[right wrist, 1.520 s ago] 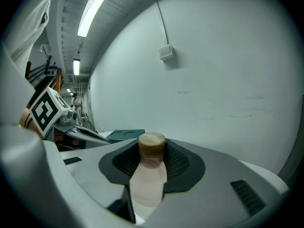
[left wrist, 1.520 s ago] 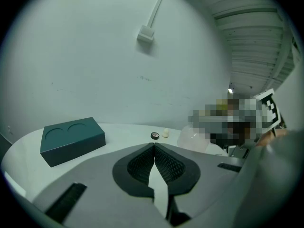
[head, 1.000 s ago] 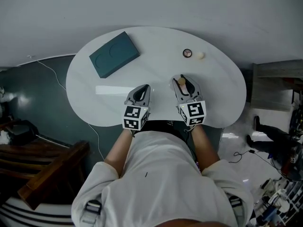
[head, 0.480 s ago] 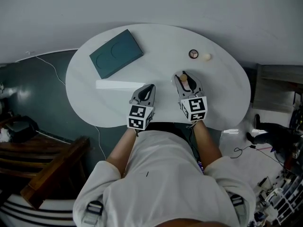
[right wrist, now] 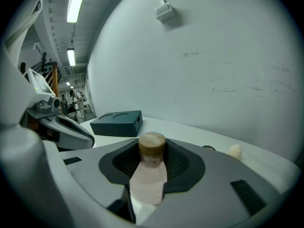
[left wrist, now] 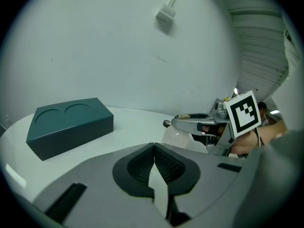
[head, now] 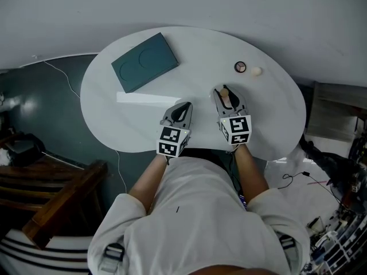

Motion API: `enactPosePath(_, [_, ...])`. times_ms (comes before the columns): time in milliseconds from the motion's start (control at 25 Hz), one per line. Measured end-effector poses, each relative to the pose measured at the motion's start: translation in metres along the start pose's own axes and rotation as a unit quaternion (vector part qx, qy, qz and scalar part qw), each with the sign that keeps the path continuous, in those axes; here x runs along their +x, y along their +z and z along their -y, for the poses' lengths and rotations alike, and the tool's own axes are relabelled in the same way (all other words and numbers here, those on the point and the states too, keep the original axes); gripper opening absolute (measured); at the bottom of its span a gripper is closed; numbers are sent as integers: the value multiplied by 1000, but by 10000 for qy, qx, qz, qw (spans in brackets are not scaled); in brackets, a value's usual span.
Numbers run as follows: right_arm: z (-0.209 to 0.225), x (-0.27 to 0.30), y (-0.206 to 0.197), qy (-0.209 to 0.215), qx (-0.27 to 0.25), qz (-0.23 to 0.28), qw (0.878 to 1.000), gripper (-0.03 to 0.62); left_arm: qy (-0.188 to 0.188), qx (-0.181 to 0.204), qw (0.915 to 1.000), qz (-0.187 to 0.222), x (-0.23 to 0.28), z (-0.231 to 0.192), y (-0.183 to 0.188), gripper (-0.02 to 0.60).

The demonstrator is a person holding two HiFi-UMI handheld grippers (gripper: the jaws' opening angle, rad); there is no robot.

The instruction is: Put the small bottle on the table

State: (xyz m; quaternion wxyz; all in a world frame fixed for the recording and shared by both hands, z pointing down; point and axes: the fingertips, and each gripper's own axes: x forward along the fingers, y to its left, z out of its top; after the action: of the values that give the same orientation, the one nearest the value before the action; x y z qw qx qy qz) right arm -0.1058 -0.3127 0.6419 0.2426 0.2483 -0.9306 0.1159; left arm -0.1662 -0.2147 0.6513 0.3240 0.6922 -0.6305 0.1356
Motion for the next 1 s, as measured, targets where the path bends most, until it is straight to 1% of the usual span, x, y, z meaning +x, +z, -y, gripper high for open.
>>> enactPosePath(640, [-2, 8, -20, -89, 17, -239, 9997, 132, 7, 21, 10000, -67, 2, -5, -5, 18])
enactPosePath(1000, [-4, 6, -34, -123, 40, -370, 9992, 132, -16, 52, 10000, -62, 3, 2, -4, 18])
